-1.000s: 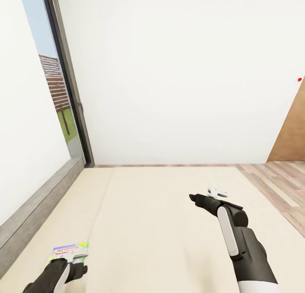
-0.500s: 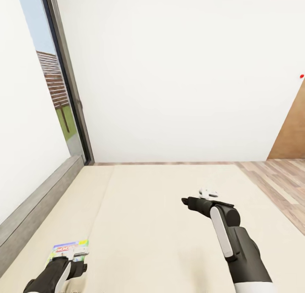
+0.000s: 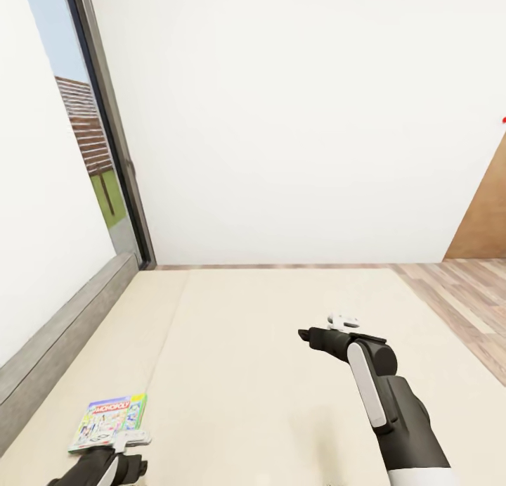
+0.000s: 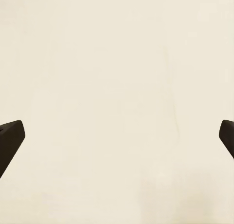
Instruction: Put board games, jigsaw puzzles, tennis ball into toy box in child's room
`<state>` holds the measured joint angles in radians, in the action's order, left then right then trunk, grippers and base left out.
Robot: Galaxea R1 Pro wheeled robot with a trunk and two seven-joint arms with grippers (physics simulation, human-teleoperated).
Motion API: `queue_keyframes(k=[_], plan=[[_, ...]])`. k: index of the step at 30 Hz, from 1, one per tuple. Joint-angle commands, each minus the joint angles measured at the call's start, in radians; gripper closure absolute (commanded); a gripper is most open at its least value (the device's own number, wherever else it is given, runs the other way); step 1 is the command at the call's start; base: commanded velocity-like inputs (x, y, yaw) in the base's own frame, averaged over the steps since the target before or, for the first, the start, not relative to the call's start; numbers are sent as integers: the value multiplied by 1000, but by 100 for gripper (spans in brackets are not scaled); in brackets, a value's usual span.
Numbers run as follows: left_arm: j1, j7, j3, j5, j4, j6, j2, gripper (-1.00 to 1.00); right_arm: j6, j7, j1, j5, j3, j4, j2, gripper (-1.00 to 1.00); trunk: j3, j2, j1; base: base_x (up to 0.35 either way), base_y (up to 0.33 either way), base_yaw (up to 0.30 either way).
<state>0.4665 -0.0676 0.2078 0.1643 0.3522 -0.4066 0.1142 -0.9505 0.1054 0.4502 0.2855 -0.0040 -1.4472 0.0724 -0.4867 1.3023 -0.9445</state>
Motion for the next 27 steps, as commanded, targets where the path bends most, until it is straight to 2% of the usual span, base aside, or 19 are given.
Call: queue_keyframes(k=[1, 4, 8, 11, 20, 27], plan=[[1, -17, -9, 12, 1, -4, 0, -100, -3, 10, 1, 11, 0, -1, 0, -100, -3, 1, 0, 0, 0, 0], [0, -79, -34, 14, 0, 0, 3, -100, -3, 10, 1, 12, -1, -1, 0, -100, -8, 1, 0, 0, 0, 0], [0, -223, -51, 22, -1, 6, 6, -100, -2, 10, 1, 12, -1, -1, 0, -100, -14, 1, 0, 0, 0, 0], [-1, -274, -71, 31, -1, 9, 8, -100, -2, 10, 1, 12, 0, 0, 1, -100, -19, 1, 0, 0, 0, 0], [-7, -297, -81, 60, -1, 39, 16, -100, -2, 10, 1, 12, 1, 1, 1, -100, -33, 1, 0, 0, 0, 0], [-10, -300, -81, 68, -10, 59, 21, -100, -1, 11, 1, 12, 2, 1, 1, -100, -45, 1, 0, 0, 0, 0]])
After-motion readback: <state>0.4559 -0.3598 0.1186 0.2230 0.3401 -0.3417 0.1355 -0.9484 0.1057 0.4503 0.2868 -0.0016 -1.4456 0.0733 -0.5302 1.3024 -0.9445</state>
